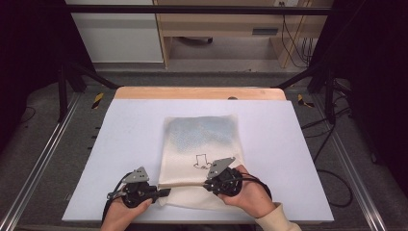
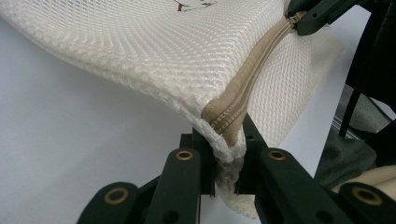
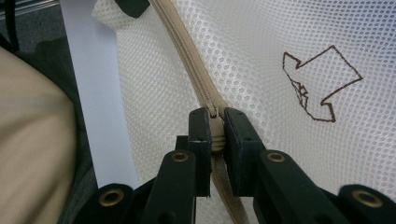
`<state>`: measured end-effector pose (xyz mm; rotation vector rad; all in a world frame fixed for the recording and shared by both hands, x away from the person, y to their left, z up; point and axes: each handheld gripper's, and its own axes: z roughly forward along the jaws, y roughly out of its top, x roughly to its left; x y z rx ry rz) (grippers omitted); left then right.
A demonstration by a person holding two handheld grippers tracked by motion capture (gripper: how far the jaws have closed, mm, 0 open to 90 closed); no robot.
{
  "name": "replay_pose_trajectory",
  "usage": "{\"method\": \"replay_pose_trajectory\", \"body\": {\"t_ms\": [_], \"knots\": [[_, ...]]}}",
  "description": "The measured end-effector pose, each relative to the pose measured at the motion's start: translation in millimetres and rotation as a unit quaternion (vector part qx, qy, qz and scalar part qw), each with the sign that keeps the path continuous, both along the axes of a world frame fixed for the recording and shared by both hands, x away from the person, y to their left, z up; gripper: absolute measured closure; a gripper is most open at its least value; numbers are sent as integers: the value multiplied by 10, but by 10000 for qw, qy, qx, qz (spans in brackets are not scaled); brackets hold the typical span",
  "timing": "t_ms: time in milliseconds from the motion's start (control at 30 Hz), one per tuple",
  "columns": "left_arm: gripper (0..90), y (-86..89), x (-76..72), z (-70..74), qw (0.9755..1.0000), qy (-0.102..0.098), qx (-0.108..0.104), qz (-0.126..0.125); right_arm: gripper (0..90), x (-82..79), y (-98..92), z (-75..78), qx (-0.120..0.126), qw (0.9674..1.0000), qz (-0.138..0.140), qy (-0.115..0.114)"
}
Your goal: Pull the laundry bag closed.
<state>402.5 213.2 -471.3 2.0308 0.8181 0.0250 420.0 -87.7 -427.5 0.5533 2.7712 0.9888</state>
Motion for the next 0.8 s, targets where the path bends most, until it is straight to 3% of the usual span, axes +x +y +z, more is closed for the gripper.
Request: {"method": "replay_pose_trajectory", "body": {"t_ms": [267, 800], "knots": [[817, 6, -3, -9, 10000, 10, 23, -9, 818, -22, -1, -32, 14, 9998, 75, -159], [817, 5, -1, 4, 10000, -8, 25, -30, 818, -51, -128, -23, 89, 9998, -5, -153]]}}
